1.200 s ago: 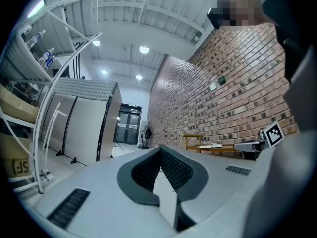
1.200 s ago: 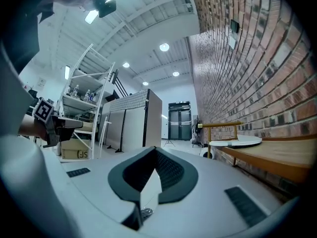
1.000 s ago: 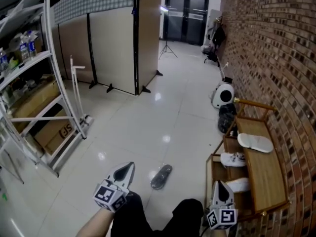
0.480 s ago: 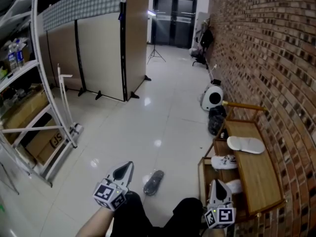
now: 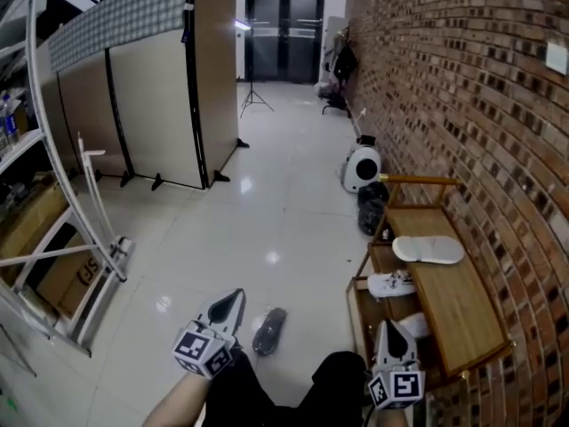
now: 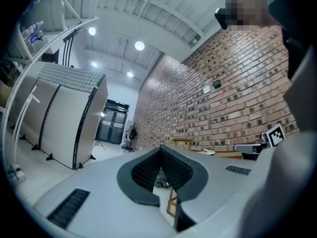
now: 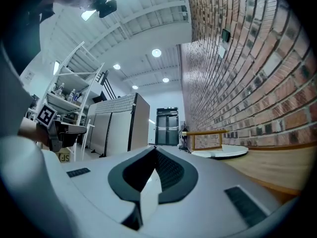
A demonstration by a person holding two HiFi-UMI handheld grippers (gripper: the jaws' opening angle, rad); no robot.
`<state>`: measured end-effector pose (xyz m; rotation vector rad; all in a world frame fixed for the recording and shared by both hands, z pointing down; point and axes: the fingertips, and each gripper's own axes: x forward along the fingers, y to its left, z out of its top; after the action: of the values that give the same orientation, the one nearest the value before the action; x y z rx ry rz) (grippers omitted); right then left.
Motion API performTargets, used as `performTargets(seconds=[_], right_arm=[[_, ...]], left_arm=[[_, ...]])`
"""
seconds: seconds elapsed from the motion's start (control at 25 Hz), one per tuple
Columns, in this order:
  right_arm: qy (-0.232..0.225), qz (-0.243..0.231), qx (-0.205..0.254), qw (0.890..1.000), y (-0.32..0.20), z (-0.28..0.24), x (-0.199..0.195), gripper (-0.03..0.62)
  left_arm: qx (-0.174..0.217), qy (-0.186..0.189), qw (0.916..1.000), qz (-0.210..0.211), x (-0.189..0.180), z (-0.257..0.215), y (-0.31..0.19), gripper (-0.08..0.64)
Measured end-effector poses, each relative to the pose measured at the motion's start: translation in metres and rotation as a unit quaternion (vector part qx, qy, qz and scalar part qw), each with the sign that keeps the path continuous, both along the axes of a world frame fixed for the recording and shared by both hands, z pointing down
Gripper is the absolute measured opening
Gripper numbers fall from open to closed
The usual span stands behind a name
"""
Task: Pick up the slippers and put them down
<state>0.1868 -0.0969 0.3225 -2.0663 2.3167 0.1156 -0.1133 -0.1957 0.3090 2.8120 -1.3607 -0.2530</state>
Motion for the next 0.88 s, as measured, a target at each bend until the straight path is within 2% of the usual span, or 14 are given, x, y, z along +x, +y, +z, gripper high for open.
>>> performTargets(seconds=[0.24,0.4,0.56,0.88], right_arm=[[0.001,0.038,-0.008,0.999,0.024,0.005,0.014,0.009],[0.0,0.068,-0.006,0.998,0.046,0.003,0.027,0.009],[0.001,0.096,-0.003,0.995,0.069,0.0,0.041,0.009],[0.007,0.133,0.008,0.991,0.105,-0.013,0.061,0.009]], left_arm=[[-0.018,0.001,0.9985,0.051,0.039,0.003,0.001,0.0],[-0.01,-0.003,0.9959,0.09,0.065,0.011,0.0,0.0],[-0.021,-0.001,0.9901,0.138,0.101,0.011,0.009,0.0],[-0.014,-0.001,0.9798,0.2,0.162,0.005,0.03,0.0]])
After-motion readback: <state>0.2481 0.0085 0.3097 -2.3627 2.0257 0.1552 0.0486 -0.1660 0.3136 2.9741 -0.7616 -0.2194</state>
